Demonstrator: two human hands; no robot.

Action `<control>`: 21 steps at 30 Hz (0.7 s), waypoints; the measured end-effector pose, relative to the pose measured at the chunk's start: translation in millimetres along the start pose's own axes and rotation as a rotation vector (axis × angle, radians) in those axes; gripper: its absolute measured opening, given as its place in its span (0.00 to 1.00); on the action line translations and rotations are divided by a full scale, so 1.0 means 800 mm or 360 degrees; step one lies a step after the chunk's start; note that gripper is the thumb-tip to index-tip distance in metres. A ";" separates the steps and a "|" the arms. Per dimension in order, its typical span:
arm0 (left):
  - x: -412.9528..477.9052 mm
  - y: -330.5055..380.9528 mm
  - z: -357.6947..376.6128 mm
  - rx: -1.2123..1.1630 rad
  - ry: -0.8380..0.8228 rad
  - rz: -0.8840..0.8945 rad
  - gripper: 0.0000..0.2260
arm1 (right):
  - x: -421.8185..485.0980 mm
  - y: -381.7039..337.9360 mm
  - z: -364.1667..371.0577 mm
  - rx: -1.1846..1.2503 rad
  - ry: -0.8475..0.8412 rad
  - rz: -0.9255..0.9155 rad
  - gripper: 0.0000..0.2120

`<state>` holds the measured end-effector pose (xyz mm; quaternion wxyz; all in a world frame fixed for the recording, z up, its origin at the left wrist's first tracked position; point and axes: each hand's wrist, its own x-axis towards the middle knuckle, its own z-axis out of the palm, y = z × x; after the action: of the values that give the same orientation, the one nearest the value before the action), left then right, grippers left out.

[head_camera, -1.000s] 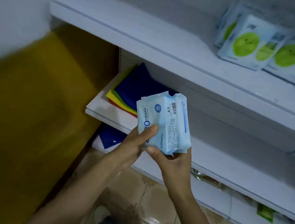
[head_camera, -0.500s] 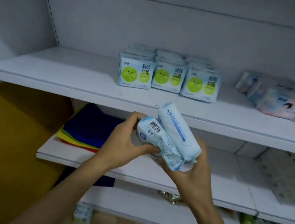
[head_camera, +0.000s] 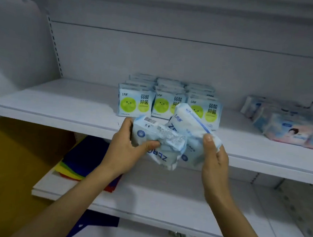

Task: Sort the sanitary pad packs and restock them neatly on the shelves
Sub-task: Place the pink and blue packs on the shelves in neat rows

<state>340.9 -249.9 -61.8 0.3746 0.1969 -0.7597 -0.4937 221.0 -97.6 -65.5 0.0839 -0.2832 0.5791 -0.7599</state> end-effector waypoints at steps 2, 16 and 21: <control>0.038 -0.013 -0.017 0.0040 0.0127 -0.0019 0.21 | 0.031 0.000 0.006 0.0004 0.0122 -0.0013 0.10; 0.189 -0.107 -0.054 0.0625 0.0249 -0.0124 0.35 | 0.151 0.089 0.082 -0.0819 0.0561 -0.0161 0.26; 0.194 -0.117 -0.050 0.0592 0.0179 -0.0097 0.38 | 0.162 0.097 0.078 -0.0902 0.0297 -0.0181 0.25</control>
<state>265.3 -418.3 -78.5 0.3586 0.3129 -0.8094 -0.3442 131.4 -232.8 -84.3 -0.0949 -0.2562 0.7565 -0.5942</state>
